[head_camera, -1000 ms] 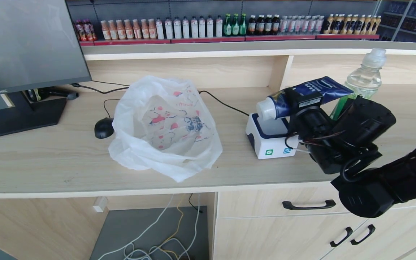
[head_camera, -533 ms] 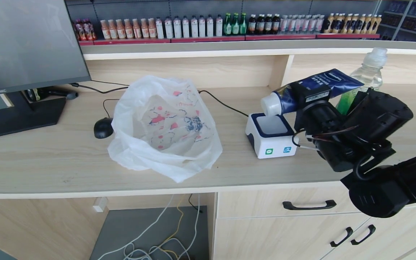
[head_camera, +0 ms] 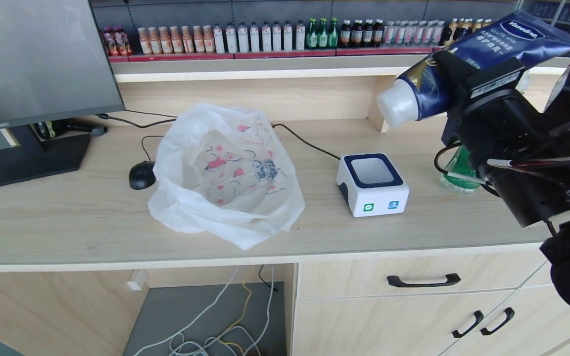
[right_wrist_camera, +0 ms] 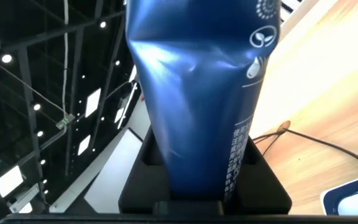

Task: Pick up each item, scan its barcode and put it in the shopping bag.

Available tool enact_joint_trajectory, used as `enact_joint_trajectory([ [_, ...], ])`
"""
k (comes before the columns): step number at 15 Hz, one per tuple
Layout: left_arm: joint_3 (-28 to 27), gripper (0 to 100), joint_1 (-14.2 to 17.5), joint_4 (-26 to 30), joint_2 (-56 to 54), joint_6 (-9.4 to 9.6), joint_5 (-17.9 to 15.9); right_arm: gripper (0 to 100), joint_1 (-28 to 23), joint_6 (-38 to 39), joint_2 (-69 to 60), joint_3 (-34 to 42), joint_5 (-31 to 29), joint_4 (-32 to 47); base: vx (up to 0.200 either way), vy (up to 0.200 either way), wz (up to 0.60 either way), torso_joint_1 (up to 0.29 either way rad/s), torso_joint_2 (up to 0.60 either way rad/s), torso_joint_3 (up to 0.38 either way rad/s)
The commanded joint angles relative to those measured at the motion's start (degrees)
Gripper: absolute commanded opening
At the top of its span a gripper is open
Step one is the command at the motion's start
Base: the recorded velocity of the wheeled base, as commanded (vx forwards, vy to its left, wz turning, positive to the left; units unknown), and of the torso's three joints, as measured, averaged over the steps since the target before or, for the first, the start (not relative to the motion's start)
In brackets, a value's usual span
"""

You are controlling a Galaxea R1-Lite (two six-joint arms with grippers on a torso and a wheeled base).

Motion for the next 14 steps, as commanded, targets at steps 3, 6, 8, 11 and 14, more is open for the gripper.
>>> enact_joint_trajectory([
  [3,0.0,100,0.01,0.0,-0.02,0.0,0.0,0,0.53,-3.41,-9.99,7.23,2.5,0.05,0.0,0.0,0.0,0.0,0.0,0.0],
  [6,0.0,100,0.01,0.0,-0.02,0.0,0.0,0,0.97,-5.78,-13.68,10.57,2.58,0.14,0.0,0.0,0.0,0.0,0.0,0.0],
  [8,0.0,100,0.01,0.0,-0.02,0.0,0.0,0,1.06,-5.96,-14.29,11.1,2.67,0.14,0.0,0.0,0.0,0.0,0.0,0.0],
  [11,0.0,100,0.1,0.0,-0.02,0.0,0.0,0,1.23,-6.84,-14.56,11.45,3.55,0.14,0.0,0.0,0.0,0.0,0.0,0.0],
  [14,0.0,100,0.01,0.0,-0.02,0.0,0.0,0,2.99,-10.53,-16.32,13.47,6.01,0.14,0.0,0.0,0.0,0.0,0.0,0.0],
])
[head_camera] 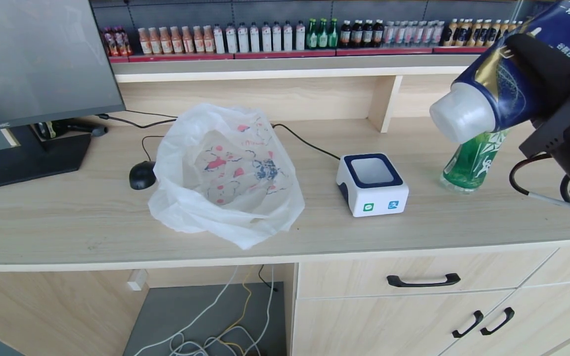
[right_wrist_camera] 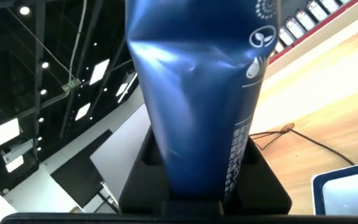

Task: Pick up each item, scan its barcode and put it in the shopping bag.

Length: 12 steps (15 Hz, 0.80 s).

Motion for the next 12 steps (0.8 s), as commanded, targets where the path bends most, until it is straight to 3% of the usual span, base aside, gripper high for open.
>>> enact_joint_trajectory([
  [1,0.0,100,-0.04,0.0,-0.02,0.0,0.0,0,2.94,-5.01,-3.41,2.38,1.85,-0.04,0.0,0.0,0.0,0.0,0.0,0.0],
  [2,0.0,100,-0.04,0.0,-0.02,0.0,0.0,0,3.65,-8.17,-4.64,4.75,2.64,-0.04,0.0,0.0,0.0,0.0,0.0,0.0],
  [5,0.0,100,0.05,0.0,-0.02,0.0,0.0,0,4.35,-30.41,-7.9,16.44,9.58,-0.13,0.0,0.0,0.0,0.0,0.0,0.0],
  [6,0.0,100,-0.04,0.0,-0.02,0.0,0.0,0,4.35,-32.08,-7.9,16.97,9.58,-0.13,0.0,0.0,0.0,0.0,0.0,0.0],
  [7,0.0,100,-0.04,0.0,-0.02,0.0,0.0,0,4.35,-38.49,-7.63,17.93,9.49,-0.13,0.0,0.0,0.0,0.0,0.0,0.0],
  [10,0.0,100,-0.04,0.0,-0.02,0.0,0.0,0,4.17,-46.32,-3.77,13.54,9.41,-0.04,0.0,0.0,0.0,0.0,0.0,0.0],
  [12,0.0,100,-0.04,0.0,-0.02,0.18,0.0,0,1.8,-46.32,-0.43,11.69,9.32,-0.31,0.0,0.0,0.0,0.0,0.0,0.0],
])
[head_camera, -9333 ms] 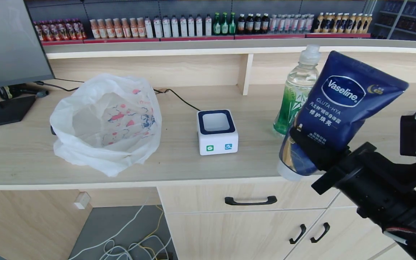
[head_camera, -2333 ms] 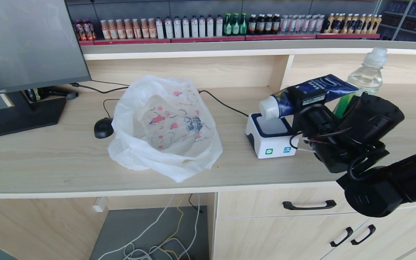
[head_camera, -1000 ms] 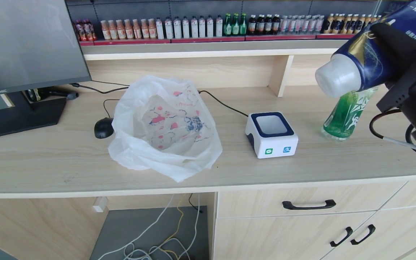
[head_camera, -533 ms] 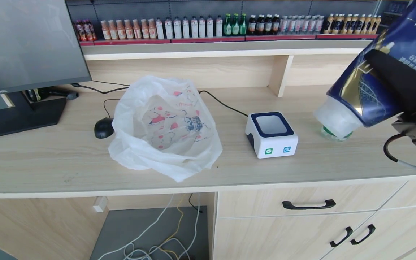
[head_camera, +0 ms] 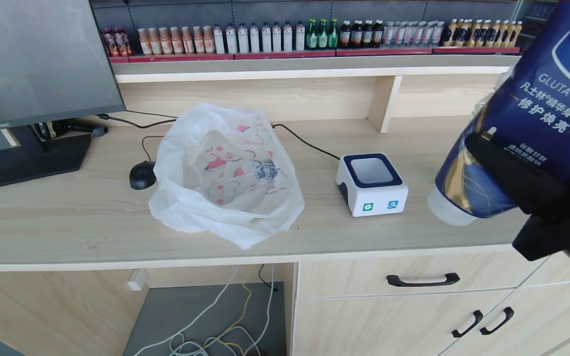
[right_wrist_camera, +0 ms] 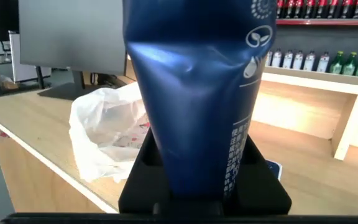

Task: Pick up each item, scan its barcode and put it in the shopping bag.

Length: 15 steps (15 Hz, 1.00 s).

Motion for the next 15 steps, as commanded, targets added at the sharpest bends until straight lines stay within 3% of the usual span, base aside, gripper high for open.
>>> enact_joint_trajectory([
  [1,0.0,100,0.01,0.0,-0.02,-0.01,0.0,0,-3.99,0.14,5.53,-2.28,-0.07,-0.61,0.0,0.0,0.0,0.0,0.0,0.0],
  [3,0.0,100,0.01,0.0,-0.02,-0.1,0.0,0,-8.73,0.22,8.52,-5.7,-0.07,-2.19,0.0,0.0,0.0,0.0,0.0,0.0],
  [5,0.0,100,0.01,0.0,-0.02,-0.1,0.0,0,-9.79,0.22,9.48,-7.02,-0.07,-2.72,0.0,0.0,0.0,0.0,0.0,0.0],
  [15,0.0,100,0.01,0.0,-0.02,-0.19,0.0,0,-9.7,1.89,15.72,-11.15,0.02,-4.3,0.0,0.2,0.0,0.002,0.0,0.003],
])
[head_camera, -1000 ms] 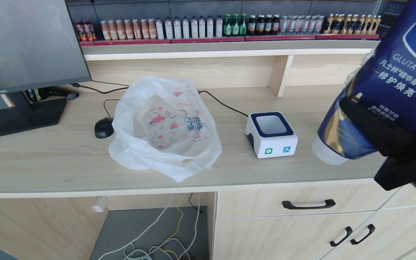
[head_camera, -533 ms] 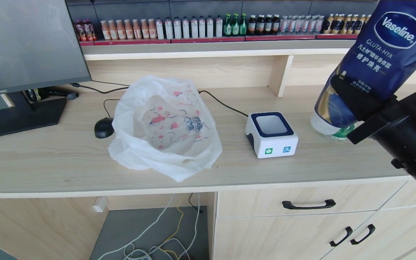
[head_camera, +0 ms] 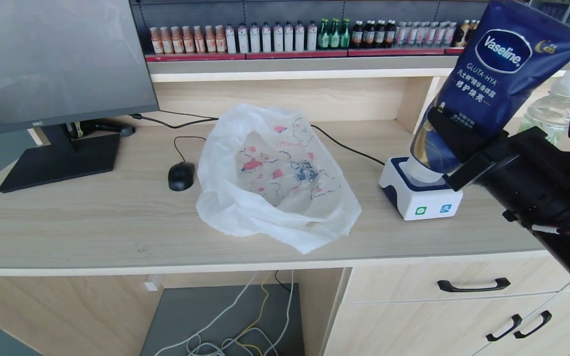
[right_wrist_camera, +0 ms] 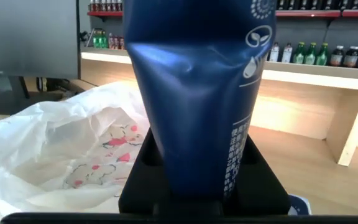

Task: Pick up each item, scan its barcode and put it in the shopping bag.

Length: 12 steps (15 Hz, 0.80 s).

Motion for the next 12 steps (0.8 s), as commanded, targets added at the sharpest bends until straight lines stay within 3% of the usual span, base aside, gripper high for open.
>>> enact_joint_trajectory([
  [1,0.0,100,-0.04,0.0,-0.02,-0.08,0.0,0,0.22,-0.08,1.63,-0.69,0.06,0.02,0.0,0.2,0.0,0.012,0.01,0.002],
  [5,0.0,100,0.05,0.0,-0.02,-0.08,0.0,0,1.19,-0.08,1.46,0.45,-0.03,0.02,0.0,0.2,0.0,0.0,0.0,0.005],
  [8,0.0,100,0.05,0.0,-0.02,0.1,0.0,0,5.5,-0.08,1.63,4.23,0.23,0.11,0.0,0.0,0.0,0.0,0.0,0.0],
  [12,0.0,100,-0.04,0.0,-0.02,0.1,0.0,0,5.5,0.27,3.83,2.47,0.06,0.29,0.0,0.0,0.0,0.0,0.0,0.0],
])
